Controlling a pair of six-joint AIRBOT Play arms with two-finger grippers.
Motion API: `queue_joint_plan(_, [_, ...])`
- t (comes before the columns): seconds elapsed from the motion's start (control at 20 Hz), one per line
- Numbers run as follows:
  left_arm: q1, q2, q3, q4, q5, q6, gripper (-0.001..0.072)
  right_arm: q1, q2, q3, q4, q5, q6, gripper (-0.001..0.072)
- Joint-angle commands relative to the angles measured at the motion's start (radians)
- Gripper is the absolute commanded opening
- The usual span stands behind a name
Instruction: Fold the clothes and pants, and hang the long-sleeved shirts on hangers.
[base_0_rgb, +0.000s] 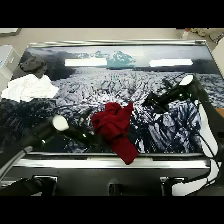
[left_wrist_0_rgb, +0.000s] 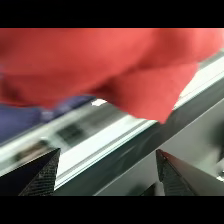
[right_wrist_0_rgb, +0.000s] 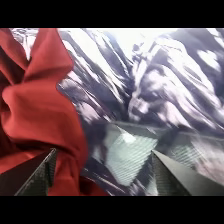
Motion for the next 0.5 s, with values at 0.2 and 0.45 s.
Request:
queue_joint_plan(0.2, [-0.25, -0.121, -0.122, -0.452, 0.431, 0.075, 0.0692, 0.043, -0.071, -0.003, 0.089, -0.063, -0.024, 0.071])
queue_joint_plan(0.45, [-0.287, -0.213, -0.054, -0.56, 0.431, 0.169, 0.0637, 0.123, -0.101, -0.003, 0.089, -0.109, -0.015, 0.071])
